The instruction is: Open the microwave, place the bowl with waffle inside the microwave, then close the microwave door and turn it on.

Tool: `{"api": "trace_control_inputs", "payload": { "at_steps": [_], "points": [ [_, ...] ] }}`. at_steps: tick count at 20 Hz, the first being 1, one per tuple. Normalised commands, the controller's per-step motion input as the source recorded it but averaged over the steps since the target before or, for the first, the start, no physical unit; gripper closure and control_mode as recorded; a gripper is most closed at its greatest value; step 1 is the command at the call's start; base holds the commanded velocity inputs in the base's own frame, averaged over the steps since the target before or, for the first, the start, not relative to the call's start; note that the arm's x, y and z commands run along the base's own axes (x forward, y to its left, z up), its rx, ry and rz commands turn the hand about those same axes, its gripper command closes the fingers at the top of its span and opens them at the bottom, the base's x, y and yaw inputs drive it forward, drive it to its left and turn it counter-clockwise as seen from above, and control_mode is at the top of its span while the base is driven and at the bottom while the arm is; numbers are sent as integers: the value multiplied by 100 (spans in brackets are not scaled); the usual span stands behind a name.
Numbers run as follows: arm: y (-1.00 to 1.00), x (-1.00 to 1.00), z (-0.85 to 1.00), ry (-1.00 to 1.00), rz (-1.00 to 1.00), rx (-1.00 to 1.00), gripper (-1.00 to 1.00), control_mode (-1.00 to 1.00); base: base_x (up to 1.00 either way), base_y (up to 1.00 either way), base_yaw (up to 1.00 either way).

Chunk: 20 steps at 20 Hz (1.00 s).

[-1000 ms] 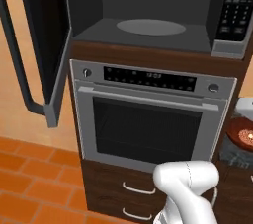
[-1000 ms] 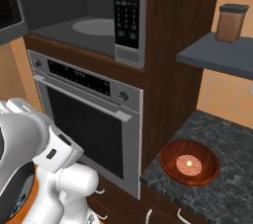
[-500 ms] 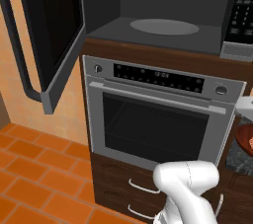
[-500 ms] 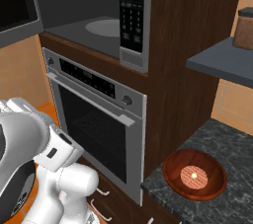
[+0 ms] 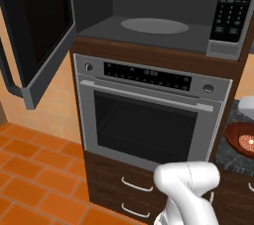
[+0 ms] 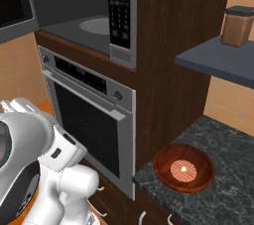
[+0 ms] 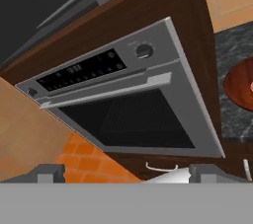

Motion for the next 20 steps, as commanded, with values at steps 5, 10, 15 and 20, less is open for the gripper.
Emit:
{"api": "trace_control_inputs", "payload": {
  "at_steps": [5,10,15,20],
  "points": [
    [-8,-1,0,16,-13,0,-100,-100,0,0,0],
    [-74,0,1,21,-15,4,-100,-100,0,0,0],
    [-97,4,-25,20,-15,10,-100,-100,0,0,0],
    [-95,27,-31,23,-7,11,-100,-100,0,0,0]
  ]
}}
